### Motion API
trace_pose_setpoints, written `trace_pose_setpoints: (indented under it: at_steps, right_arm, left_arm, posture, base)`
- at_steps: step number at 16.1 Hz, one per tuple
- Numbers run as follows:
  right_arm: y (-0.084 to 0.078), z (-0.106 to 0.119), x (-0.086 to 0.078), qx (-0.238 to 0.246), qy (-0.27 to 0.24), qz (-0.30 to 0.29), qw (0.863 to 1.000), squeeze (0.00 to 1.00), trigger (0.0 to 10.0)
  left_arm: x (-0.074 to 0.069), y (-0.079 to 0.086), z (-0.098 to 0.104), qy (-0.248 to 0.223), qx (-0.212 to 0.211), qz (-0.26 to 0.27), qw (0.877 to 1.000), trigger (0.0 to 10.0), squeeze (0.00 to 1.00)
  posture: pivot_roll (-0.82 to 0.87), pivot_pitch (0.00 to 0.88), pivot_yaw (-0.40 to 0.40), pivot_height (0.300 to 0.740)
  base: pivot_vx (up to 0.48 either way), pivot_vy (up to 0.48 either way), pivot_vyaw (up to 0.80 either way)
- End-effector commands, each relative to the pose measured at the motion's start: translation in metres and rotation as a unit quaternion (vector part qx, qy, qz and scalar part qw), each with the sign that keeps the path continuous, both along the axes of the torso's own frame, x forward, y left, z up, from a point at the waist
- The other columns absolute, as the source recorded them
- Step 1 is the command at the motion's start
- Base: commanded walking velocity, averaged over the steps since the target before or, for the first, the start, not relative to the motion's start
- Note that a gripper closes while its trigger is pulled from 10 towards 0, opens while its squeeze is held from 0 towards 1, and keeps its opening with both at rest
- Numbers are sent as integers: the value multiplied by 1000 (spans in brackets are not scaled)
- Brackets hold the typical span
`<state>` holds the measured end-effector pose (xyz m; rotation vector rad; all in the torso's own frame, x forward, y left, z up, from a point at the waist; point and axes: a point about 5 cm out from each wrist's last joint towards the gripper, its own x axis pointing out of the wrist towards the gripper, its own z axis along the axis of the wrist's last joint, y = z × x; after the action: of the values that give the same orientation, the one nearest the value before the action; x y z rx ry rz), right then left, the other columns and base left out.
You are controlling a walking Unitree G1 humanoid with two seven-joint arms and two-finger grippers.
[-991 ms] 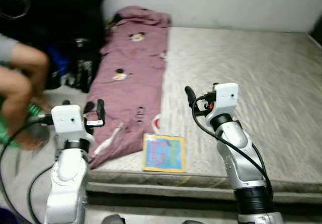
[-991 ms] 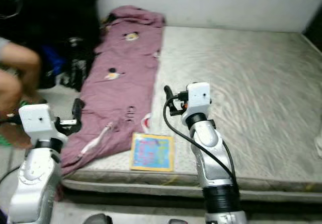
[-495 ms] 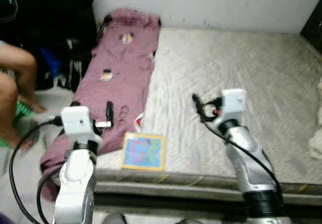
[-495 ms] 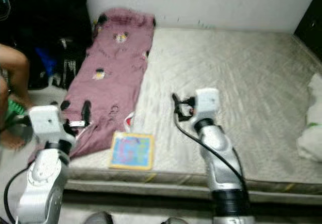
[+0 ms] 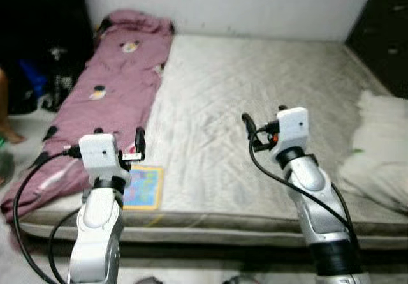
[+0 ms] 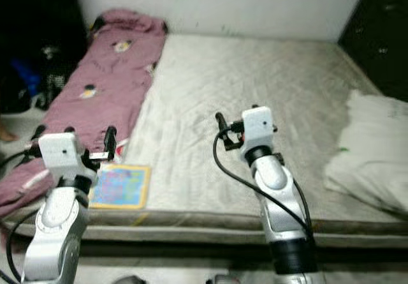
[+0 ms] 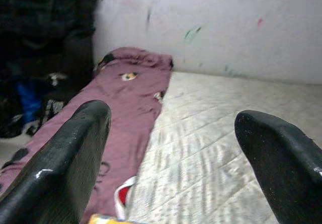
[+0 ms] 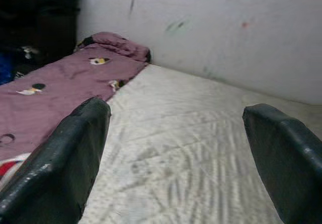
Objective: Clean up the room
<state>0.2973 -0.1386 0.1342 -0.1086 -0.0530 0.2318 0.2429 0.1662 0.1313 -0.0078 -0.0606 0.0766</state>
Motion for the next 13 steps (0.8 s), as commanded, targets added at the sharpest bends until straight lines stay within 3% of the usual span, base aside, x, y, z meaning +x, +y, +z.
trace_pose_setpoints:
  at_steps: [1, 5, 13]
  right_arm:
    - [6, 1, -1, 3, -3, 13, 1000, 0, 10000]
    - [5, 1, -2, 19, -2, 18, 1000, 0, 10000]
    - [4, 2, -1, 29, -1, 25, 999, 0, 10000]
  left_arm:
    - [-2, 6, -1, 2, 3, 10, 1000, 10000, 0]
    - [-2, 5, -1, 2, 2, 9, 1000, 10000, 0]
    - [-2, 2, 1, -12, -5, -7, 1000, 10000, 0]
  posture:
    - [-79, 0, -36, 740]
    - [-79, 0, -38, 740]
    - [-79, 0, -42, 740]
  base:
    - [0, -360, 0]
    - [0, -360, 0]
    - [0, 0, 0]
